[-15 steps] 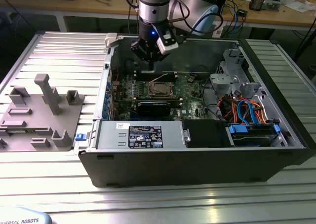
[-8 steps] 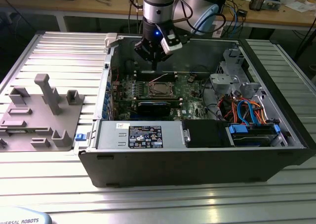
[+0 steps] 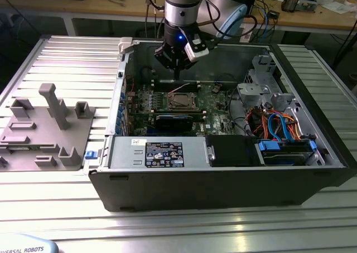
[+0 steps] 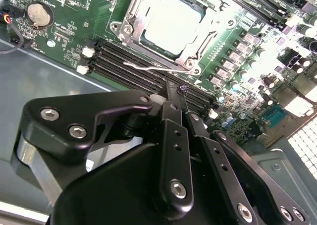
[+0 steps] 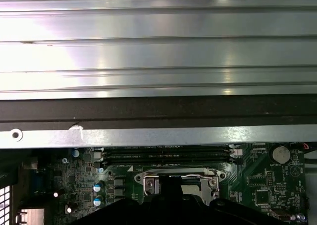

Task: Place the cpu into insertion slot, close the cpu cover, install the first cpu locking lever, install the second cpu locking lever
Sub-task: 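Install the first cpu locking lever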

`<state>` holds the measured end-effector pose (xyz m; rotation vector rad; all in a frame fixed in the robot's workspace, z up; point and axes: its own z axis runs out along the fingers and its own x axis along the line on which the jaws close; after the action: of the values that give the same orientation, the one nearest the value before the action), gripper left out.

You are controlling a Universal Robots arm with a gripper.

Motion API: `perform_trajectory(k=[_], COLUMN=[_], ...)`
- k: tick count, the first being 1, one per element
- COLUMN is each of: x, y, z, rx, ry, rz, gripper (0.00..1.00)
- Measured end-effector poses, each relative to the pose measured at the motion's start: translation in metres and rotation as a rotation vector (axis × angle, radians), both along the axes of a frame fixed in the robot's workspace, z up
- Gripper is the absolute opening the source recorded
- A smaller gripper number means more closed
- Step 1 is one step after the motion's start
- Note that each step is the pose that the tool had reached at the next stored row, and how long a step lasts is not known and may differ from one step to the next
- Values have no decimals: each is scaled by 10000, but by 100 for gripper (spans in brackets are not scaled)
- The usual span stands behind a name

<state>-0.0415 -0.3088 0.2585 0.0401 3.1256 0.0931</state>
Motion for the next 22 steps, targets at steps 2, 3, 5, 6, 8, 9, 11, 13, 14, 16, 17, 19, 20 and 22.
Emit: perform_trajectory(k=[2,3,5,6,8,9,11,13,14,16,17,19,20,22], x=[20,25,38,43,55,60,71,78,80,86,91,94,95,98], y=[0,0,0,0,0,1,0,0,0,0,0,0,0,0], z=[0,-1,-2,-3,-6,-8,-11,-17,-19,-23,-27,-30,-31,-34], rx=[0,1,1,1,1,0,-1,1,0,-1,1,1,-1,0], ry=[2,2,3,3,3,4,5,4,4,5,4,4,5,5], rz=[0,0,0,0,0,0,0,0,0,0,0,-1,-1,0], gripper=[11,11,11,11,11,11,11,11,11,11,11,11,11,11])
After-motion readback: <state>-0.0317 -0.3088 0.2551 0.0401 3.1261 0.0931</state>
